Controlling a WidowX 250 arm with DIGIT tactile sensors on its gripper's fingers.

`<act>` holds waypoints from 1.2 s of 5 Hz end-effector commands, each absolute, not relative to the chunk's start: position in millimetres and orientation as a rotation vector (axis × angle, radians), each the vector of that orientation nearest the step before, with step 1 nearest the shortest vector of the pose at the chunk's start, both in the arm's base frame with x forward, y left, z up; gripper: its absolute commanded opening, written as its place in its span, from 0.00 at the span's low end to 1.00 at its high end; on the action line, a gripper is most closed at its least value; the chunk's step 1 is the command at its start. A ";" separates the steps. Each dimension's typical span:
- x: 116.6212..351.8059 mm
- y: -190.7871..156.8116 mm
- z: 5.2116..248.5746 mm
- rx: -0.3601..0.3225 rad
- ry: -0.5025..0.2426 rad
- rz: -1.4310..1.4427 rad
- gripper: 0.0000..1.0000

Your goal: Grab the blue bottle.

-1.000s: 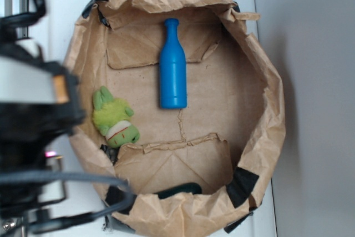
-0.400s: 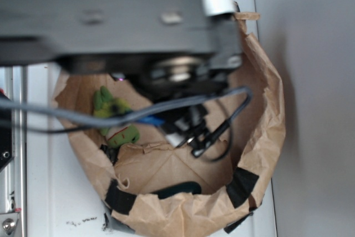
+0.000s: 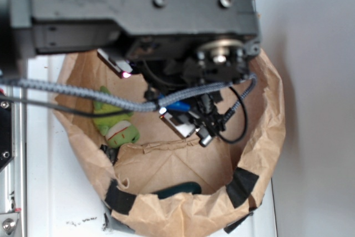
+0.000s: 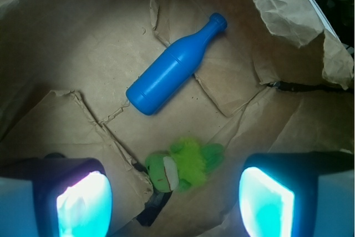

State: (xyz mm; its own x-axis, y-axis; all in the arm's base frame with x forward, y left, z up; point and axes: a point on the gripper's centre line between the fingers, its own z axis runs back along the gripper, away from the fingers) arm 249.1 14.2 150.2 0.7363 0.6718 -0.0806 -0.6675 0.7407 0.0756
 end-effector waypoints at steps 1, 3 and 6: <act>253.2 33.5 138.5 0.006 -0.014 0.818 1.00; 271.2 46.2 99.0 -0.062 -0.109 0.909 1.00; 289.7 61.5 43.8 0.048 -0.188 0.960 1.00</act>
State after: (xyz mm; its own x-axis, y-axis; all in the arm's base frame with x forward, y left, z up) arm 288.6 55.2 34.2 0.5651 0.8112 0.1507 -0.8195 0.5730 -0.0118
